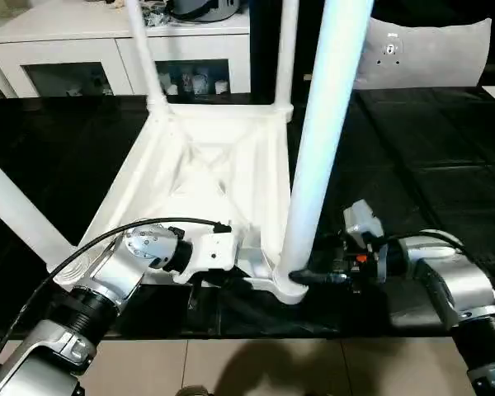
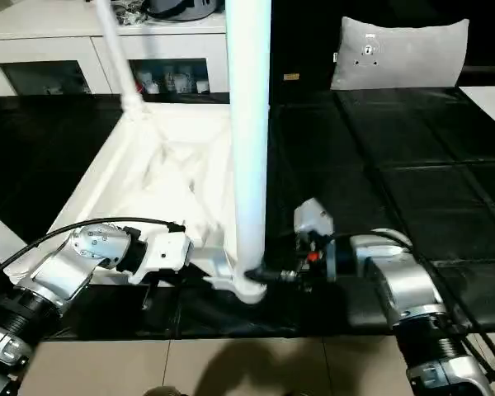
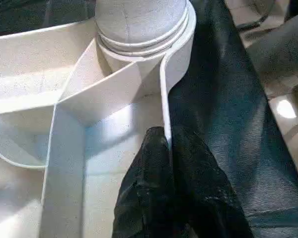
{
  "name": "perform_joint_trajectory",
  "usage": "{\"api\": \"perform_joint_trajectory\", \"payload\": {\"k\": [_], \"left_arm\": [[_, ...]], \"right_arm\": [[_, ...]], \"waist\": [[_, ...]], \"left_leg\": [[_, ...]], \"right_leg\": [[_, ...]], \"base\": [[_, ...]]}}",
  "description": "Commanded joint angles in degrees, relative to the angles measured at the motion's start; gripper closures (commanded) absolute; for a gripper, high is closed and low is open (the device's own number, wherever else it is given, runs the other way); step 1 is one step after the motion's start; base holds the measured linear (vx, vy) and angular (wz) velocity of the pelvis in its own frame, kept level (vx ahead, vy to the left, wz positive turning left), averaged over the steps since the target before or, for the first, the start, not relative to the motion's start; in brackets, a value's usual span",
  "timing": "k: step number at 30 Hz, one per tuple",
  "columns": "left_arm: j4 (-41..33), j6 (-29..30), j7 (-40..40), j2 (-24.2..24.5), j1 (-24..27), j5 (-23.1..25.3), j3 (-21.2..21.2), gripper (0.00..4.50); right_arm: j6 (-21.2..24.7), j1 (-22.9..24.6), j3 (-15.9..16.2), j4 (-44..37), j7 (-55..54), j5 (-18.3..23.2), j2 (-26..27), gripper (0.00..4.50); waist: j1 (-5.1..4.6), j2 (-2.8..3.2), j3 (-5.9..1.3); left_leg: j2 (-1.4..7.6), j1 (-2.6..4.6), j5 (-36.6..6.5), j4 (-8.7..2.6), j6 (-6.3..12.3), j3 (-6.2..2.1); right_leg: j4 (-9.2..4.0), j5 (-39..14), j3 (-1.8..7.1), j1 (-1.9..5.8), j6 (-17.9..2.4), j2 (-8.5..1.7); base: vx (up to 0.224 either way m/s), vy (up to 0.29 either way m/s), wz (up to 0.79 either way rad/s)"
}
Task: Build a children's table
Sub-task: Rotate leg to tighten
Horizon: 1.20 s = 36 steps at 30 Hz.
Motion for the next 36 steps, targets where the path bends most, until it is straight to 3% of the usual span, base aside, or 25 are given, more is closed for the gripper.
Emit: {"api": "perform_joint_trajectory", "payload": {"k": [1,10,17,20,23,26,27,28,29,31,32,36], "left_arm": [[-1.9,-1.7,-2.3,0.1,0.3,0.7,-2.1,4.50],[-1.7,-1.5,-2.9,0.1,0.4,0.4,-2.3,4.50],[-4.3,5.8,0.2,-1.3,2.0,-2.0,0.2,4.50],[-7.3,10.3,2.8,-2.3,3.1,-2.9,1.3,4.50],[-11.1,15.8,7.0,-4.1,4.1,-2.8,2.0,4.50],[-12.2,18.2,9.9,-5.9,4.1,-2.1,2.2,4.50],[-12.5,18.9,10.6,-6.4,4.1,-1.9,2.3,4.50],[-14.0,23.0,15.9,-10.3,3.7,-0.1,2.2,4.50],[-14.4,24.5,17.7,-11.7,3.4,0.5,2.1,4.50],[-14.6,26.4,21.0,-14.0,2.8,2.2,1.6,4.50],[-14.3,27.3,23.2,-15.6,2.3,3.1,1.5,4.50],[-13.1,29.4,29.1,-19.2,0.8,5.4,1.0,4.50]], "right_arm": [[1.0,-1.4,1.0,0.1,1.3,0.5,-0.4,1.78],[2.9,-1.2,2.0,0.1,3.3,1.1,-0.5,2.47],[6.1,0.6,1.2,-1.9,-0.6,1.6,0.7,2.58],[5.8,0.9,0.6,-1.5,-7.7,-0.8,2.9,2.58],[7.6,0.8,-0.4,-1.0,-18.0,-3.5,7.0,2.58],[8.6,0.4,-1.3,-0.3,-23.4,-4.5,9.5,2.59],[8.8,0.3,-1.5,-0.1,-24.7,-4.7,10.0,2.59],[9.7,-0.5,-2.9,1.3,-33.9,-6.4,14.6,2.59],[9.7,-0.8,-3.2,1.8,-36.9,-7.0,16.1,2.59],[8.9,-1.5,-3.9,3.2,-42.0,-7.9,18.7,2.59],[8.2,-2.1,-4.5,4.6,-45.2,-8.5,20.2,2.59],[6.8,-4.4,-5.9,8.6,-54.8,-11.1,23.6,2.59]], "waist": [[-0.04,-1.27,-3.97],[0.39,-1.15,-4.04],[0.46,-1.19,-3.98],[0.09,-1.22,-3.77],[-1.56,-1.29,-3.24],[-3.29,-1.33,-3.23],[-3.52,-1.32,-3.13],[-4.05,-1.43,-3.18],[-4.53,-0.98,-2.98],[-5.24,-1.11,-3.09],[-5.57,-1.09,-3.06],[-6.52,-0.91,-3.24]], "left_leg": [[1.32,-0.55,-7.9,-4.05,5.11,0.77],[1.36,-0.47,-7.3,-4.01,4.92,0.81],[1.37,-0.52,-7.2,-4.08,4.42,0.80],[1.18,-0.44,-8.5,-4.24,3.95,0.85],[0.67,-0.52,-12.0,-4.51,2.14,0.67],[0.34,-0.43,-14.0,-4.35,1.84,0.55],[0.21,-0.50,-14.3,-4.31,1.98,0.53],[0.19,-0.47,-14.3,-4.20,2.01,0.60],[0.01,-0.21,-14.5,-4.08,1.63,0.56],[-0.10,-0.49,-15.4,-4.01,1.68,0.33],[-0.16,-0.33,-16.0,-3.93,1.92,0.37],[-0.14,-0.52,-16.3,-3.97,2.49,0.18]], "right_leg": [[-3.40,-18.2,3.32,3.85,-8.5,-2.66],[-3.38,-18.1,3.26,3.80,-8.6,-2.56],[-3.44,-18.7,3.29,3.89,-8.2,-2.56],[-3.87,-21.2,3.10,3.83,-7.4,-2.48],[-4.90,-28.3,2.51,3.86,-4.4,-2.40],[-5.50,-30.8,2.12,3.76,-2.6,-2.25],[-5.73,-31.4,1.99,3.70,-2.4,-2.21],[-5.80,-31.8,1.97,3.64,-2.0,-2.17],[-6.21,-32.8,1.60,3.25,-1.9,-2.09],[-6.46,-33.8,1.19,3.63,-0.8,-2.17],[-6.68,-33.9,1.16,3.31,-0.6,-2.10],[-6.55,-31.8,1.10,3.39,-1.4,-2.02]], "base": [[0.000,0.000,0.00],[0.000,0.000,0.00],[0.000,0.000,0.00],[0.000,0.000,0.00],[0.000,0.000,0.00],[0.000,0.000,0.00],[0.000,0.000,0.00],[0.000,0.000,0.00],[0.000,0.000,0.00],[0.000,0.000,0.00],[0.000,0.000,0.00],[0.000,0.000,0.00]]}}
